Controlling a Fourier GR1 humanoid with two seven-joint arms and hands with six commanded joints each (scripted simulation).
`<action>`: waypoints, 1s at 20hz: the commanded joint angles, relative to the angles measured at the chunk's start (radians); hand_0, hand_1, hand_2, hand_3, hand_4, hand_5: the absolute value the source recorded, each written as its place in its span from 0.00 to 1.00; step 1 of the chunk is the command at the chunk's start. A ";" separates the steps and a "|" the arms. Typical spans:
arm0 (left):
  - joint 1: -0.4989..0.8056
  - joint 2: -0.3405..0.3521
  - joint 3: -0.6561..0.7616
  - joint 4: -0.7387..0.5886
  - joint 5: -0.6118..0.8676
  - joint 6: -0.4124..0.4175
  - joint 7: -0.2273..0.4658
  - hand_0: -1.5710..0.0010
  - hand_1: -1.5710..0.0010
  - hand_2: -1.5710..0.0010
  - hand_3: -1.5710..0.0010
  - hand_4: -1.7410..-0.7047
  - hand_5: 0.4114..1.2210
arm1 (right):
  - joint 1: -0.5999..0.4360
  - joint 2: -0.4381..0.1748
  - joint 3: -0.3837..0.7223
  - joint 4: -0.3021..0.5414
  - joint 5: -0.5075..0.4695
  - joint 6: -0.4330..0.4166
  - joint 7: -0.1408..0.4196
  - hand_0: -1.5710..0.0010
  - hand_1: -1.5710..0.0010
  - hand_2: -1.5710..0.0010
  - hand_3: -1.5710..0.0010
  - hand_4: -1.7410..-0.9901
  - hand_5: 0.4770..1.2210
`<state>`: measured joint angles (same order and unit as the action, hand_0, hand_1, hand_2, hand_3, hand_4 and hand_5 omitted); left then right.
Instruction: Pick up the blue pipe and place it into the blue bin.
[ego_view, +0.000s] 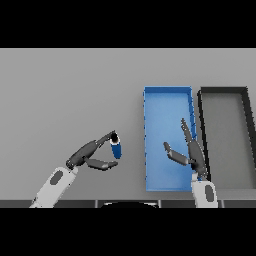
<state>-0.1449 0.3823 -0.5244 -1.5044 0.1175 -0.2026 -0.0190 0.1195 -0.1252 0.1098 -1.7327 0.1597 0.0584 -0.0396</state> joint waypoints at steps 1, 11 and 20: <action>0.001 -0.014 -0.004 0.007 0.003 -0.004 -0.025 1.00 1.00 1.00 1.00 0.53 0.07 | 0.007 0.008 0.007 -0.002 0.009 -0.007 -0.005 1.00 1.00 1.00 1.00 0.70 0.18; -0.093 -0.153 -0.017 0.173 -0.018 -0.010 -0.107 1.00 1.00 0.97 1.00 0.48 0.18 | 0.007 0.003 -0.005 -0.002 -0.003 -0.003 0.003 1.00 1.00 1.00 1.00 0.72 0.17; -0.090 -0.220 -0.048 0.192 -0.020 0.008 -0.131 0.28 0.23 0.22 0.25 0.14 0.82 | 0.012 0.010 0.001 -0.004 -0.004 -0.002 0.002 1.00 1.00 1.00 1.00 0.72 0.17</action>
<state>-0.2354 0.1622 -0.5719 -1.3127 0.1005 -0.1973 -0.1567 0.1314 -0.1156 0.1104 -1.7364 0.1560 0.0566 -0.0383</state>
